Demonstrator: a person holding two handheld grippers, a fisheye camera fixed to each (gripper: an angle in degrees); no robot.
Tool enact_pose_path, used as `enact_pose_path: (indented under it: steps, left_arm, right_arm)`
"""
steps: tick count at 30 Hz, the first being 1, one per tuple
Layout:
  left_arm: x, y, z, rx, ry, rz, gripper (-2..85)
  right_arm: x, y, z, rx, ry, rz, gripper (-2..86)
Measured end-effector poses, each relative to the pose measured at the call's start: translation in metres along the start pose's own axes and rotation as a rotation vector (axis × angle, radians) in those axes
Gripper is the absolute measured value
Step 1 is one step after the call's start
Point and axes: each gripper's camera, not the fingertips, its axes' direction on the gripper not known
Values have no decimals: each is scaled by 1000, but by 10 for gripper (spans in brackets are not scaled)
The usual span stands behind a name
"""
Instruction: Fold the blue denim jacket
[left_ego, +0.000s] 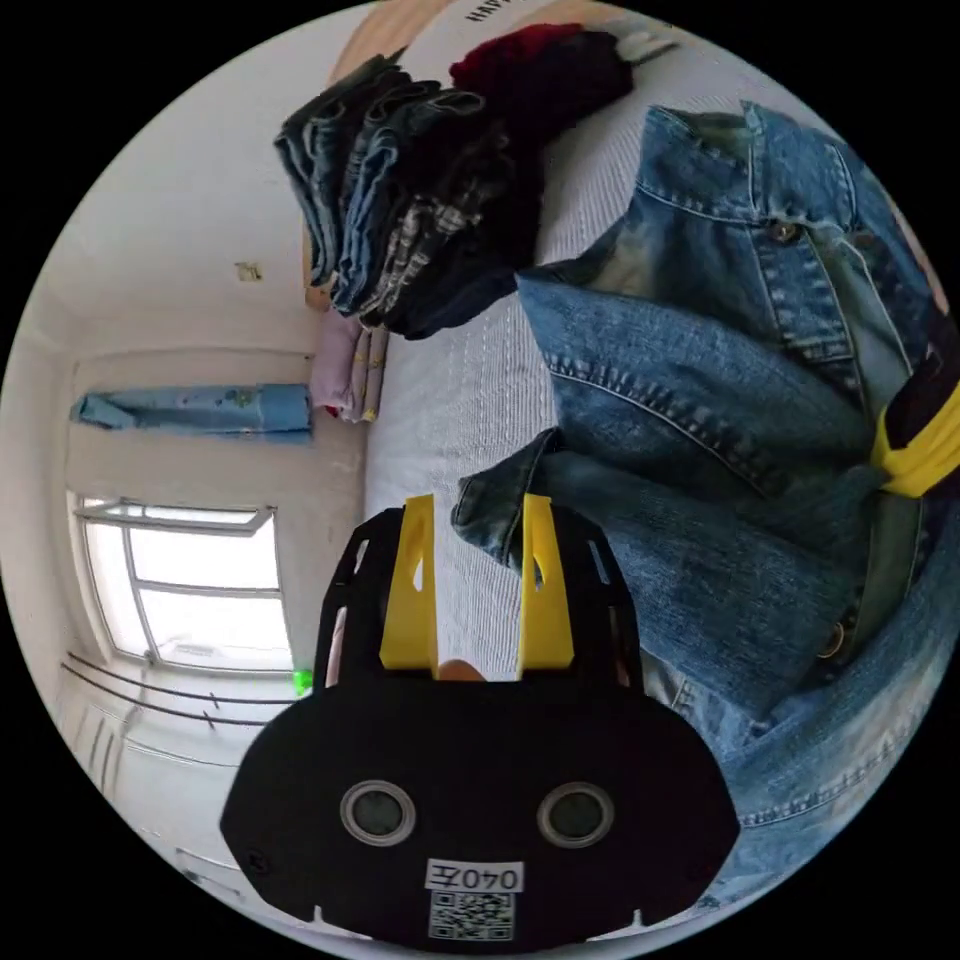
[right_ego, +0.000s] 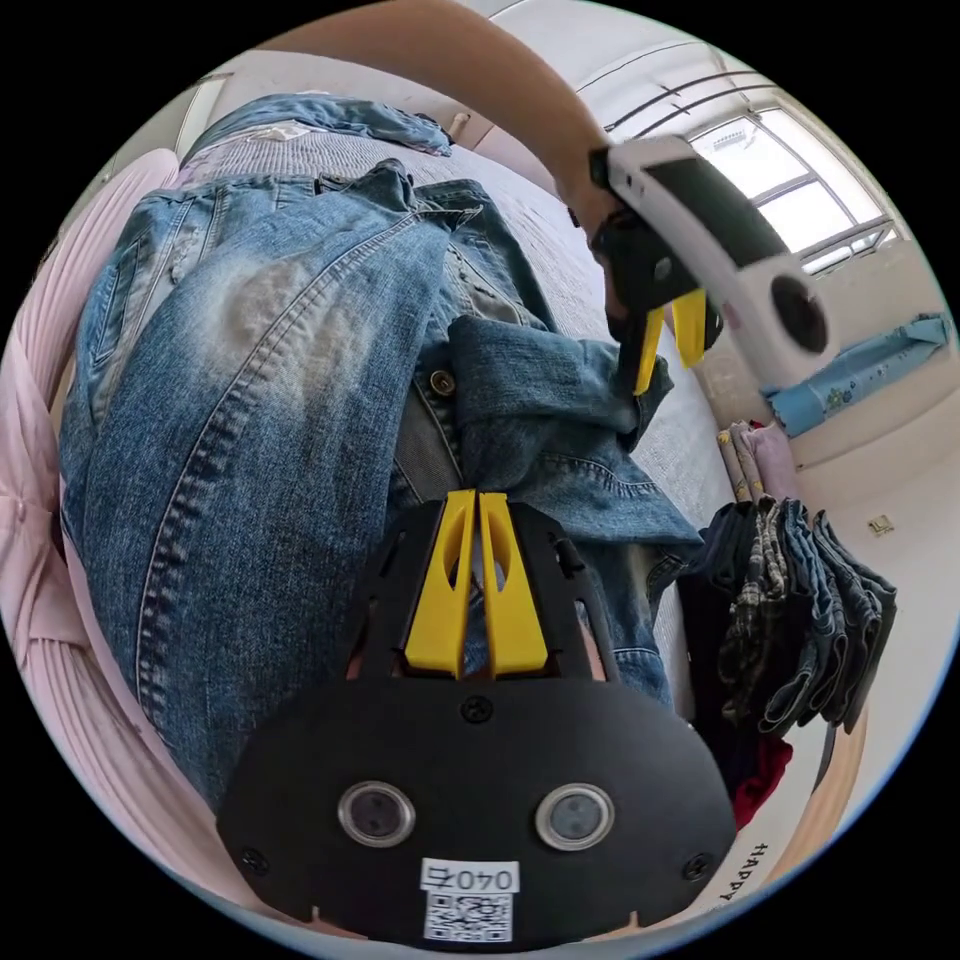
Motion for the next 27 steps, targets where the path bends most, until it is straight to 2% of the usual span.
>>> enact_pose_path:
  steps: [1,3,5,7,11,13,15,18,19,20,22,24,26,27]
  left_arm:
    - [6,-5,7,-19,-6,53,69]
    - [32,-13,35,-110,-13,288,31]
    - [37,-13,46,-143,-65,354,6]
    - [18,-12,48,-158,5,274,-7]
    - [-80,21,45,-128,287,-111,-13]
    - [-134,54,38,-51,476,-298,-14]
    - [-191,112,12,184,759,-403,-14]
    - [-222,184,-53,492,986,-279,-14]
    - [-221,197,-68,535,1016,-243,-14]
    - [-208,215,-92,542,1081,-145,-14]
    - [-164,236,-117,440,1139,2,-13]
    - [-83,267,-131,287,1192,123,-11]
    - [-17,294,-129,184,1140,126,-6]
    - [21,312,-124,128,1089,65,0]
  right_arm:
    - [2,3,3,4,-18,7,-10]
    - [4,6,6,11,-33,8,-10]
    - [7,10,10,18,-52,12,-10]
    - [9,12,14,23,-66,15,-10]
    - [16,17,21,27,-101,36,-10]
    - [21,18,24,23,-123,51,-10]
    - [27,20,29,22,-150,71,-10]
    - [45,26,37,32,-212,142,-9]
    - [54,30,41,46,-255,176,-8]
    - [63,34,44,62,-305,219,-7]
    - [76,42,51,76,-377,292,-4]
    - [85,48,51,81,-424,351,7]
    - [97,52,39,10,-457,446,25]
    - [99,53,32,-4,-444,462,27]
